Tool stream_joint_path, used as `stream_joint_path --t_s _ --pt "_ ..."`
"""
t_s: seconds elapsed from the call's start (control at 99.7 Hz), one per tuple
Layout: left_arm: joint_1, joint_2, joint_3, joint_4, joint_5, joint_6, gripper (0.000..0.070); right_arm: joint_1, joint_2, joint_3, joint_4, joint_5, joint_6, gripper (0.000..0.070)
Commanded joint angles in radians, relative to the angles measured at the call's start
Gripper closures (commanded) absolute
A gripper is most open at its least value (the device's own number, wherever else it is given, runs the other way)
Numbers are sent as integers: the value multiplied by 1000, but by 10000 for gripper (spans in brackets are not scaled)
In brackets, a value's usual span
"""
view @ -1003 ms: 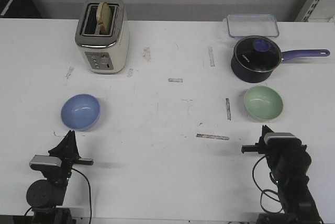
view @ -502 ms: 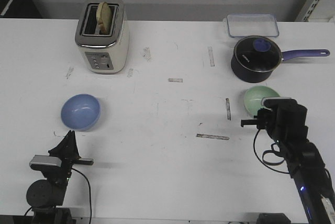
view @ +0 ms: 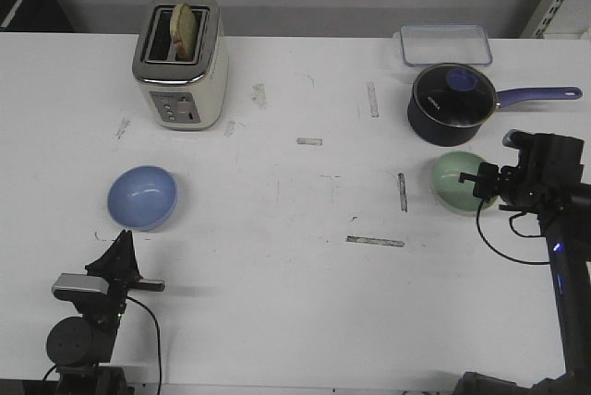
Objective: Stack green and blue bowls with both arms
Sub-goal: 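Reach the right gripper forward and grasp the pale green bowl's rim, then slide the green bowl with the right gripper toward the table center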
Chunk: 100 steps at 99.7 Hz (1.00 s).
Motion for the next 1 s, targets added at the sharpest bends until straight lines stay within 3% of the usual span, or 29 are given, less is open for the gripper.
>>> stream_joint_path --t_s 0.0,0.211,0.532,0.772,0.883,0.993 --pt "1 -2 -21 16 -2 5 698 -27 33 25 -6 -26 24 313" --pt "1 -2 -21 16 -2 5 698 -97 106 25 -11 -36 19 307" --pt "1 -2 -21 16 -2 5 699 -100 257 25 47 -39 21 316" --pt "1 -2 -21 16 -2 5 698 -100 285 25 71 -37 25 552" --pt "1 -2 -21 16 -2 5 699 -100 279 25 74 -37 25 694" --pt "1 -2 -21 16 -2 5 698 -100 266 25 90 -38 26 697"
